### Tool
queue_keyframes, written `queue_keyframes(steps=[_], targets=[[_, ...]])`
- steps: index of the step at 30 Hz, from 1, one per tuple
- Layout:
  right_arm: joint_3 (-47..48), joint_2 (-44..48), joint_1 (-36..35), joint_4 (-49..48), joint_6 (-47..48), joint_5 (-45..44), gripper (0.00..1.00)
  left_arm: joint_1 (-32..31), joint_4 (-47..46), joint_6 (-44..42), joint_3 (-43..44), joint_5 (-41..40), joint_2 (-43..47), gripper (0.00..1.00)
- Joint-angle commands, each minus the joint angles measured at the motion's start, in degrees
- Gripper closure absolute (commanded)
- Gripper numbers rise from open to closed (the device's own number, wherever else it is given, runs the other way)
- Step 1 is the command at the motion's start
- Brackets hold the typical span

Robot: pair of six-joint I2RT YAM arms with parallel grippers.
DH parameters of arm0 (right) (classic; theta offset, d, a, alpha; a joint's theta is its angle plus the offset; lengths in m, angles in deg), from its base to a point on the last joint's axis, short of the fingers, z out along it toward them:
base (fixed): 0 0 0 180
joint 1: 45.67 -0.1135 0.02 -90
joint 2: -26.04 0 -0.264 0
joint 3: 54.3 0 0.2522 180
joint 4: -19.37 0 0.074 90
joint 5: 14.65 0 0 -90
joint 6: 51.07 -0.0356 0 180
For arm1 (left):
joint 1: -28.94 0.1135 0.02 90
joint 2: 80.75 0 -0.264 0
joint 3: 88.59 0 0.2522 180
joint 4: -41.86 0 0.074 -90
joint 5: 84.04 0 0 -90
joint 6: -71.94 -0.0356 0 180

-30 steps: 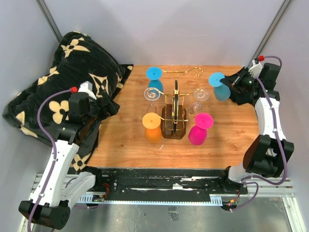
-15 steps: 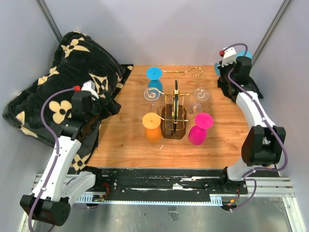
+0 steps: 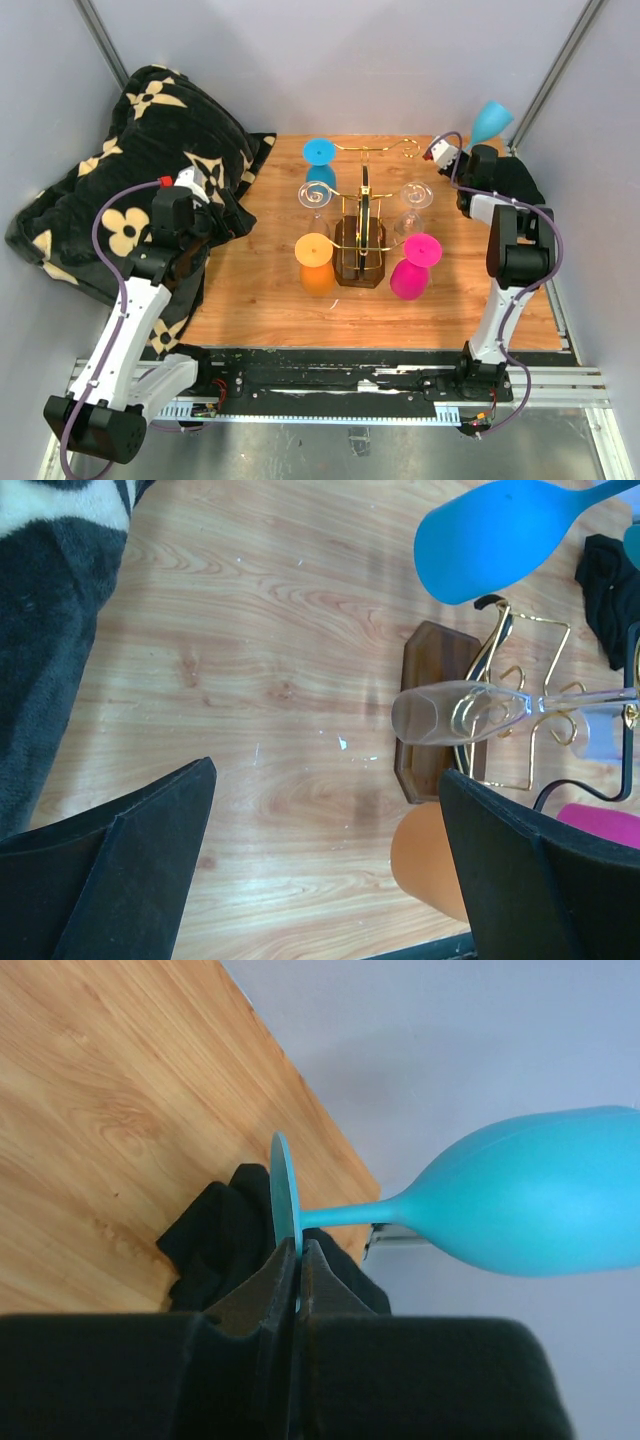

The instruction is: Take the wine glass off the wine glass rack

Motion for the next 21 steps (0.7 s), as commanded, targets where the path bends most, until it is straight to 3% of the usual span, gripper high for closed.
queue_keyframes(steps=[1,8,21], targets=[[2.68,-3.01,-0.27,-8.78,10.66,4.17,0.99,-0.20,-3.30,-0.79,-0.92,1.18,-0.55,0.00],[6.49,-8.95,-3.24,-6.88,19.62,5.06,0.99,-0.20,-3.75,-1.33,-0.72,2.03,-3.63,0.00],[9.62,-17.58,-6.38,-6.03,25.59,3.37,0.99,-0.20,-4.49,-1.00,-0.61,1.87,-5.21,0.00]])
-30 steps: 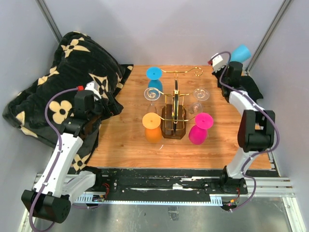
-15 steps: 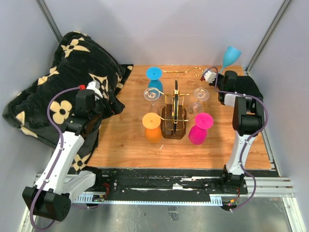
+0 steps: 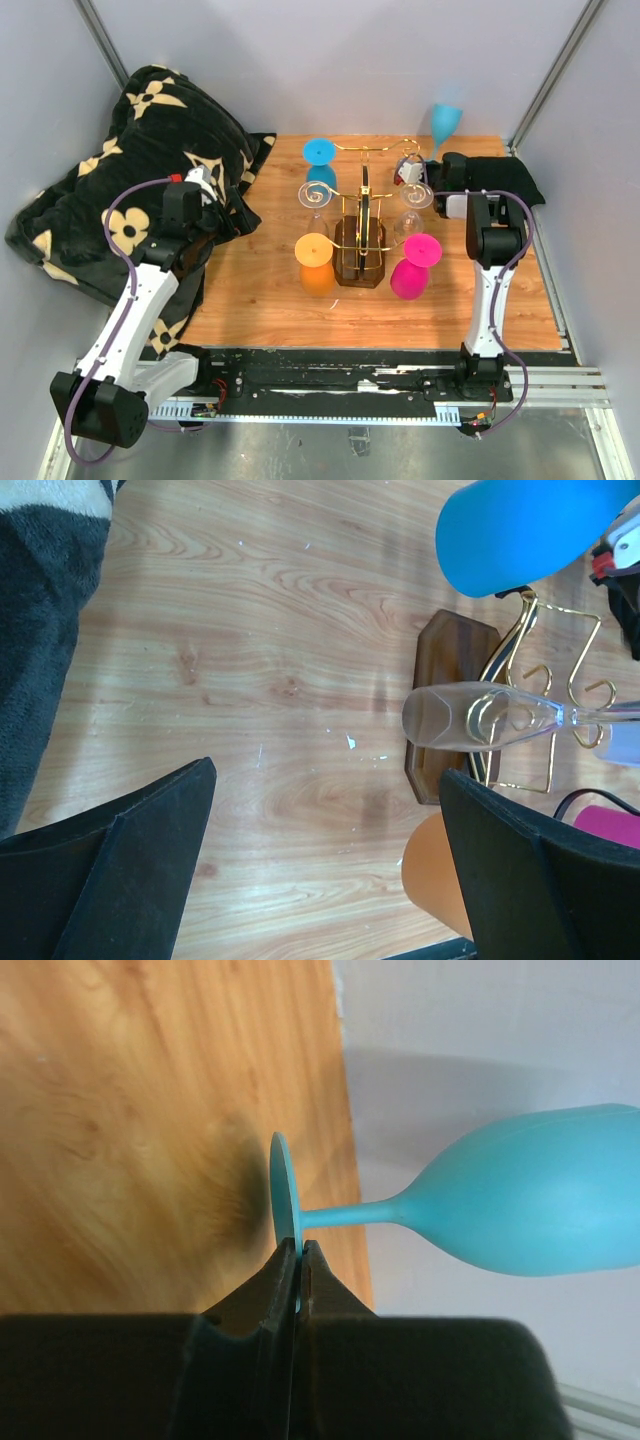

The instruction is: Take the wine glass off the wine glass rack

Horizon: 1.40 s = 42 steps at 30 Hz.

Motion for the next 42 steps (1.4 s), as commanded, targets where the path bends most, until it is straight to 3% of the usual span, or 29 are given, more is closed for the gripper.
queue_keyframes(steps=[1,7,9,11,14,17,20,28,36,42], targets=[[0.87,-2.61,-1.71,-2.15,4.57,-0.68,0.99,-0.20,-1.60,-0.72,0.30,0.77,-0.43,0.00],[-0.37,-4.02,-2.61,-3.42,6.06,-2.31,0.99,-0.20,-1.11,-0.86,0.58,0.14,-0.17,0.00],[-1.08,-4.34,-2.94,-3.51,6.28,-2.62,0.86,-0.20,-1.02,-1.04,0.58,-0.18,-0.16,0.00],[-1.85,-4.57,-3.19,-4.22,6.13,-3.25,0.83,-0.20,-0.89,-1.16,0.58,-0.41,-0.25,0.00],[-3.17,-4.53,-3.40,-4.35,6.66,-4.10,0.71,-0.20,-0.70,-1.55,0.46,-0.86,-0.34,0.00],[-5.06,-3.68,-3.42,-4.89,6.02,-4.69,0.48,-0.20,-0.58,-2.16,0.48,-1.44,-0.47,0.00],[-7.08,-2.43,-3.33,-4.80,4.65,-4.93,0.39,-0.20,0.52,-3.66,0.65,-3.37,-0.68,0.00],[-13.29,2.95,-3.51,0.46,2.44,-4.58,0.00,-0.20,0.68,-4.56,-0.03,-3.56,0.31,0.00],[-15.45,12.13,-3.16,22.85,-2.60,-2.16,0.02,-0.20,1.15,-6.37,-0.11,-4.00,3.25,0.00],[-10.95,16.32,-1.51,42.64,-10.48,-0.44,0.01,-0.20,2.13,-5.97,-0.55,-2.61,4.86,0.00]])
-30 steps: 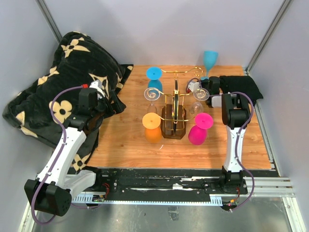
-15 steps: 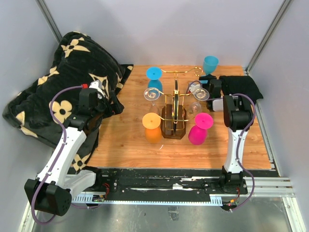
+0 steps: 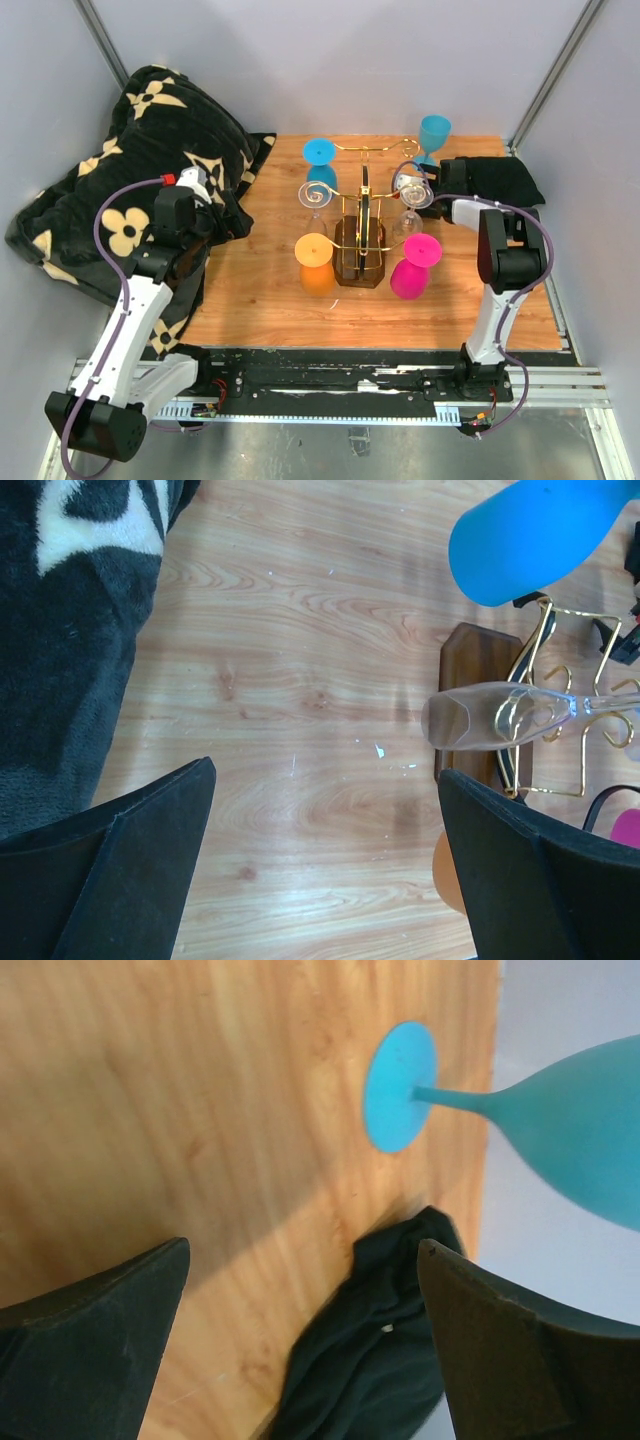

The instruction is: Take the wine glass off the wine glass rack

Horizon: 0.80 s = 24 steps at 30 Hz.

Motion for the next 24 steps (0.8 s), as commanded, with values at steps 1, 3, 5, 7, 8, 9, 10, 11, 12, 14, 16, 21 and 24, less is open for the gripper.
queue_keyframes(steps=[1,3,5,7,8,9,10,11,12,14,16,21,24], targets=[[3.05,0.85,1.97,25.76,-11.19,4.53,0.02,-0.20,1.35,-0.75,-0.57,1.34,1.45,0.00],[6.17,0.84,3.95,31.57,-16.18,6.94,0.01,-0.20,2.19,-0.81,-0.40,1.66,2.01,0.00],[9.40,3.62,6.68,36.62,-21.57,12.03,0.01,-0.20,2.53,-0.80,-0.43,1.60,3.03,0.00],[11.30,4.91,9.13,37.94,-27.68,15.41,0.00,-0.20,2.30,-0.30,-0.47,1.96,3.50,0.00],[12.63,4.88,10.23,38.76,-31.77,17.55,0.04,-0.20,2.54,0.01,-0.20,2.80,3.53,0.00],[16.04,4.38,11.29,41.51,-35.59,20.17,0.09,-0.20,2.53,0.63,-0.01,3.87,3.41,0.00],[19.22,3.57,12.14,44.22,-40.59,21.18,0.14,-0.20,1.97,1.73,-0.03,4.96,3.41,0.00],[22.08,2.90,12.73,48.01,-45.44,21.27,0.16,-0.20,1.32,2.66,0.08,6.53,3.08,0.00],[24.05,2.80,12.99,51.75,-49.07,21.65,0.13,-0.20,1.06,3.41,0.51,7.98,2.72,0.00],[24.29,4.93,13.24,54.55,-58.87,13.33,0.03,-0.20,1.74,4.32,2.06,8.57,2.10,0.00],[22.30,9.02,13.35,55.09,-67.35,7.07,0.01,-0.20,2.33,4.12,2.75,7.20,2.13,0.00],[21.88,19.30,16.36,62.11,-82.00,4.36,0.00,-0.20,4.42,4.15,4.25,3.69,2.33,0.00],[14.23,31.55,17.40,53.25,-88.57,2.17,0.01,-0.20,5.03,4.16,5.02,2.86,2.14,0.00]])
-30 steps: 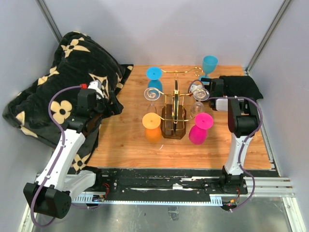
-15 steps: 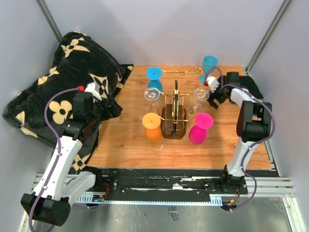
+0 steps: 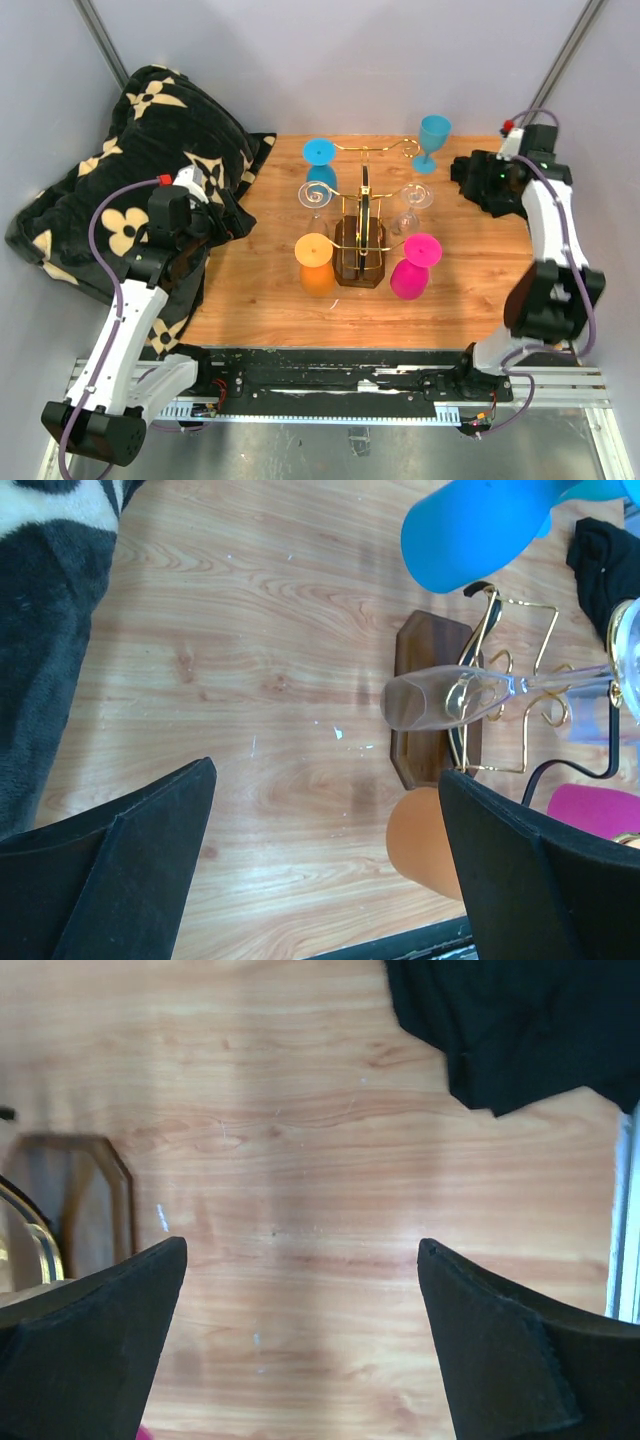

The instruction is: Take the wine glass off the wine glass rack

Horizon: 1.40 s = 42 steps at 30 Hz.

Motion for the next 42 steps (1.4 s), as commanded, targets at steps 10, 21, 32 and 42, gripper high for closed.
queue_keyframes(steps=[10,21,32,42], targets=[[-24.20,28.88,5.34,-25.76,-44.53,31.30,0.07,-0.18,2.12,1.06,3.55,-2.70,-0.48,0.00],[-26.81,30.36,4.55,-31.93,-50.61,38.12,0.51,-0.18,1.07,2.02,3.17,-2.17,-1.30,0.00],[-26.98,30.78,0.75,-26.08,-45.74,37.76,0.65,-0.17,0.96,1.93,3.00,-1.71,-0.87,0.00],[-26.82,28.85,-3.44,-23.95,-43.67,35.87,0.67,-0.18,0.86,2.11,3.59,-0.99,-0.51,0.00]])
